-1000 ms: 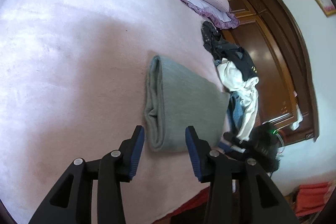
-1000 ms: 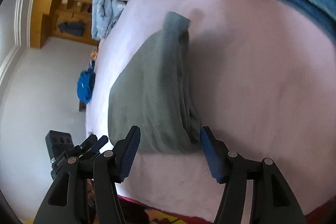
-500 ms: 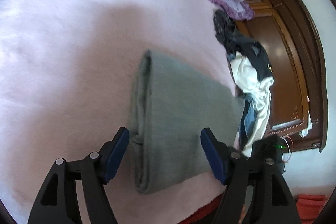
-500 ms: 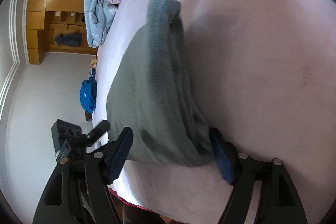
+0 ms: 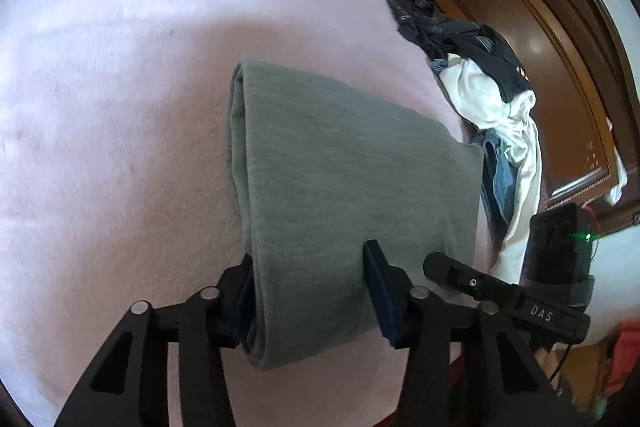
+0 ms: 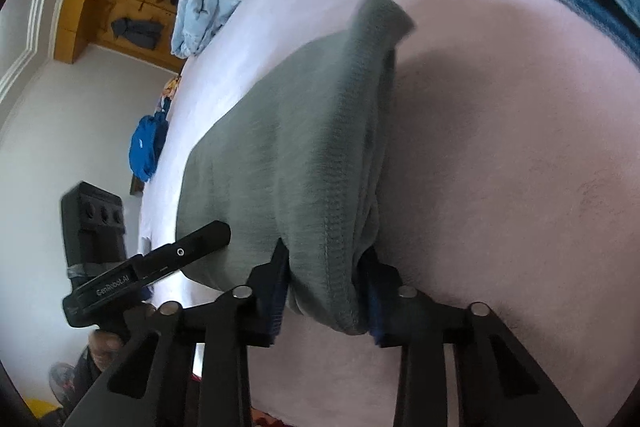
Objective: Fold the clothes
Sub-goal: 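Grasp the folded grey bundle edge with both grippers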
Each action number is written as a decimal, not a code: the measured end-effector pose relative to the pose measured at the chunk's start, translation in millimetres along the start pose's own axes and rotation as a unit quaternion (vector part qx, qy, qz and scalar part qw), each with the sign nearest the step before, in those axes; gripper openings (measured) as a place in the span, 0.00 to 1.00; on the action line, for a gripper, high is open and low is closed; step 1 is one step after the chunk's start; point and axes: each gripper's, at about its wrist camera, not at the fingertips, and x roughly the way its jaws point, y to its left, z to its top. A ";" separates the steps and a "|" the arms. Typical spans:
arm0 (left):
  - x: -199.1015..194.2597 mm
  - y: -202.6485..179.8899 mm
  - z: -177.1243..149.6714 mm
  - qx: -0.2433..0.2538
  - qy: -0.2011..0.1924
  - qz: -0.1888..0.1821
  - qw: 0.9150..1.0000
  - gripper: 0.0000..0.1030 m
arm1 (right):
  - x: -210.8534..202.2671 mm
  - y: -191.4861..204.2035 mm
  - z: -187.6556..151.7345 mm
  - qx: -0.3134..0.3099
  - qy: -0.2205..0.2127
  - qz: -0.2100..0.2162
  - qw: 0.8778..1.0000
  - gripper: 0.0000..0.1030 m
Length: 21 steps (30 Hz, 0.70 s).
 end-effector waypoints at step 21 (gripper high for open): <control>-40.9 -16.7 2.6 0.044 -0.059 0.021 0.997 0.34 | -32.1 31.9 -1.0 -0.059 -0.039 -0.027 0.997 0.26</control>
